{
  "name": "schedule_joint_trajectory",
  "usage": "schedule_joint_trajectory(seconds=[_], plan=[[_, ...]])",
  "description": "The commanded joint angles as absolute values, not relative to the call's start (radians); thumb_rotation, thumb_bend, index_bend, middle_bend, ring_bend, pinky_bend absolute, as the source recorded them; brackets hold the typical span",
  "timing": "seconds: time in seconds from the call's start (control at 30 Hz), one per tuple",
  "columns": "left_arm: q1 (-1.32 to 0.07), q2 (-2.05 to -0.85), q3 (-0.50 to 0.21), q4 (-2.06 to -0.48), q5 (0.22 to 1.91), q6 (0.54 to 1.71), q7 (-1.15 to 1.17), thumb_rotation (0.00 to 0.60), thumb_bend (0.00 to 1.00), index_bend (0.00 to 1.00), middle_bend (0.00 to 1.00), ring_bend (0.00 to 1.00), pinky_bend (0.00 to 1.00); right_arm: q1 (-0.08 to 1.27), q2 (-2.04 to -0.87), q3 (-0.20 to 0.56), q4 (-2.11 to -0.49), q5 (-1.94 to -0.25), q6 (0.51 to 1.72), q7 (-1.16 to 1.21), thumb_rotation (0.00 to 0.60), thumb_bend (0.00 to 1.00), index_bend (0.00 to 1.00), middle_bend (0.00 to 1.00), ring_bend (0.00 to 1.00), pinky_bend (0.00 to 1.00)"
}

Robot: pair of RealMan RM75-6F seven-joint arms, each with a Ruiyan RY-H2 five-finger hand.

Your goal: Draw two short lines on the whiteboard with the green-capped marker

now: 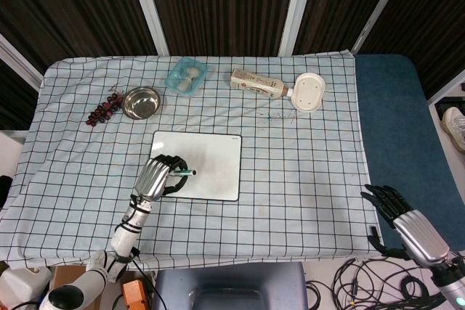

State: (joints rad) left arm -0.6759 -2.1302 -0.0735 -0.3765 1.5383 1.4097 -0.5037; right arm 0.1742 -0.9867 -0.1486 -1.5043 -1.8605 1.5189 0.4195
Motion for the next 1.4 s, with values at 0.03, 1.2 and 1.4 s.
schedule_joint_trajectory(seconds=[0.03, 1.2, 1.4], plan=[[-0.671, -2.125, -0.072, -0.418, 1.543, 1.417, -0.476, 0.6, 0.56, 0.76, 0.75, 0.56, 0.57, 0.174, -0.988, -0.15, -1.502, -1.869, 1.528, 0.426, 0.6, 0.28, 0.0, 0.0, 0.0, 0.01], [-0.712, -2.208, -0.111, -0.401, 1.513, 1.314, -0.5, 0.6, 0.57, 0.76, 0.75, 0.56, 0.57, 0.178, -0.974, -0.167, -1.491, -1.891, 1.558, 0.489, 0.6, 0.28, 0.0, 0.0, 0.0, 0.01], [-0.708, -2.21, -0.11, -0.382, 1.511, 1.308, -0.511, 0.6, 0.57, 0.76, 0.75, 0.56, 0.57, 0.178, -0.974, -0.167, -1.493, -1.888, 1.557, 0.484, 0.6, 0.28, 0.0, 0.0, 0.0, 0.01]])
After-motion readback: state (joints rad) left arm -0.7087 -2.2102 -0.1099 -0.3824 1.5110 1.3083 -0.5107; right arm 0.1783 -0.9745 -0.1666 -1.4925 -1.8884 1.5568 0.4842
